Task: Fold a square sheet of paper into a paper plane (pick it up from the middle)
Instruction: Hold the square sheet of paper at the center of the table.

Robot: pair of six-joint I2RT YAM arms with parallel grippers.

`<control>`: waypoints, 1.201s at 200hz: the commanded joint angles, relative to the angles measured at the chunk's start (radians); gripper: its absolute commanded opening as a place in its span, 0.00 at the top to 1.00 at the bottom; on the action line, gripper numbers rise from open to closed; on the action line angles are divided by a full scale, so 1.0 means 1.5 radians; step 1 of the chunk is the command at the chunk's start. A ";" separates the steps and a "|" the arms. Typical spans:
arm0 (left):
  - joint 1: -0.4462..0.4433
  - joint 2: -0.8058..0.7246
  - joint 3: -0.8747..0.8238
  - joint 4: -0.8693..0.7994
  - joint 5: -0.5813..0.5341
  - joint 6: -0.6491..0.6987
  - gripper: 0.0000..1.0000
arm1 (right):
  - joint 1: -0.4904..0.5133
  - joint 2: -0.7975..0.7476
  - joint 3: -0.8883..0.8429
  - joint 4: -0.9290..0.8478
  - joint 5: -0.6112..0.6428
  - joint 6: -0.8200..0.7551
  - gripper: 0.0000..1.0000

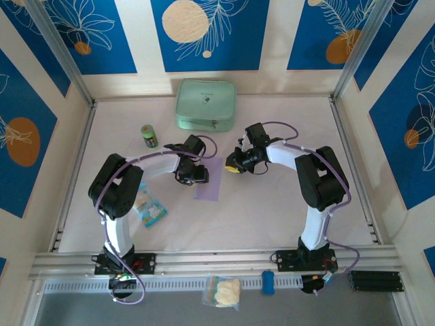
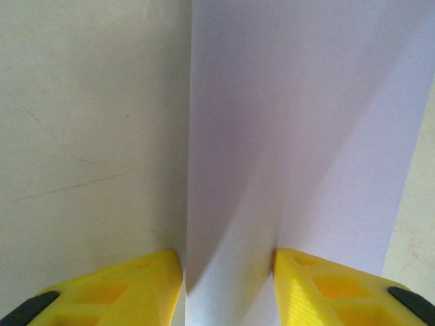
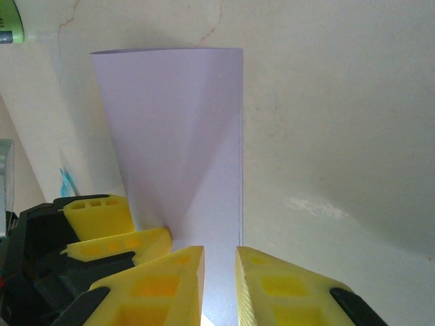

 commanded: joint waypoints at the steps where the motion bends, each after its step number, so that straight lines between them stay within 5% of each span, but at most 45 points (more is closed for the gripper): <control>1: -0.010 0.060 -0.024 -0.047 0.031 -0.021 0.56 | 0.007 0.005 -0.008 -0.002 -0.008 0.006 0.81; 240: -0.009 0.101 -0.004 -0.068 0.037 0.041 0.54 | 0.062 0.057 0.028 0.002 -0.030 -0.009 0.84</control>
